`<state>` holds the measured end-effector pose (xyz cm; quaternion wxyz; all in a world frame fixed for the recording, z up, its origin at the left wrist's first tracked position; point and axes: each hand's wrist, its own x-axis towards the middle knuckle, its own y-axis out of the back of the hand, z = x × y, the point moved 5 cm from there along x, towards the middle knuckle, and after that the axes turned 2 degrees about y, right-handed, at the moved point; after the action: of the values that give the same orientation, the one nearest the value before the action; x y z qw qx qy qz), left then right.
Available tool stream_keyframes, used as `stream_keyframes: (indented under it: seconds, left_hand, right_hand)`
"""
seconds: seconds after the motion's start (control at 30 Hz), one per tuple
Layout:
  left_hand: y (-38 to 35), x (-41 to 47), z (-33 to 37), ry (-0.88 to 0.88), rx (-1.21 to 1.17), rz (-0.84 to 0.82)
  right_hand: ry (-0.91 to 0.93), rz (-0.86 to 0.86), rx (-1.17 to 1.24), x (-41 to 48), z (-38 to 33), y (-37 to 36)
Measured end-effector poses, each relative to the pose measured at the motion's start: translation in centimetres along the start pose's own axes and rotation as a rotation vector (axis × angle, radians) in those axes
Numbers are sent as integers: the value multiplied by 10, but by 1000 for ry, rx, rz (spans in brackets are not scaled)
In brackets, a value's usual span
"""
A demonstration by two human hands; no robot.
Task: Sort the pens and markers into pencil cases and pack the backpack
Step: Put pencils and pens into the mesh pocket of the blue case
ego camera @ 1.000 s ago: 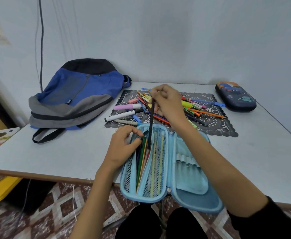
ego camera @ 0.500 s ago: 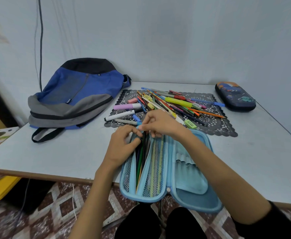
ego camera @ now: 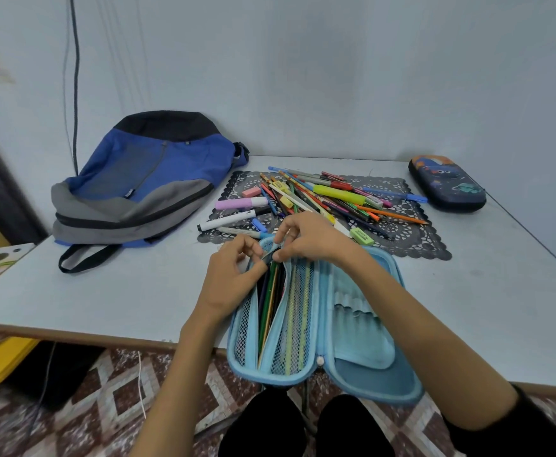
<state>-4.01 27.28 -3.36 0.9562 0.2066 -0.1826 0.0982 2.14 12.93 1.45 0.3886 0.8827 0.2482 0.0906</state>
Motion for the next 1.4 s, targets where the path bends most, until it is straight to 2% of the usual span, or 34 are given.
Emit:
stream_keyframes:
  seconds: [0.13,0.33,0.67,0.97,1.4]
  left_hand:
    - [0,0,1,-11,5,-13]
    - [-3,0,9,-145,122,-74]
    - [-6,4,-1,-145,131,-122]
    - [-13,1,2,-152,128,-236]
    - [-14,3,-1,-188,120,-251]
  right_hand:
    - [-37,2,-5,0,0,-2]
    - [-57,33,121,-5,-1,-2]
    - [-44,27,348,-5,1,-1]
    - [-27,56,327,0,5,-1]
    - [-26,65,405,-1,9,-3]
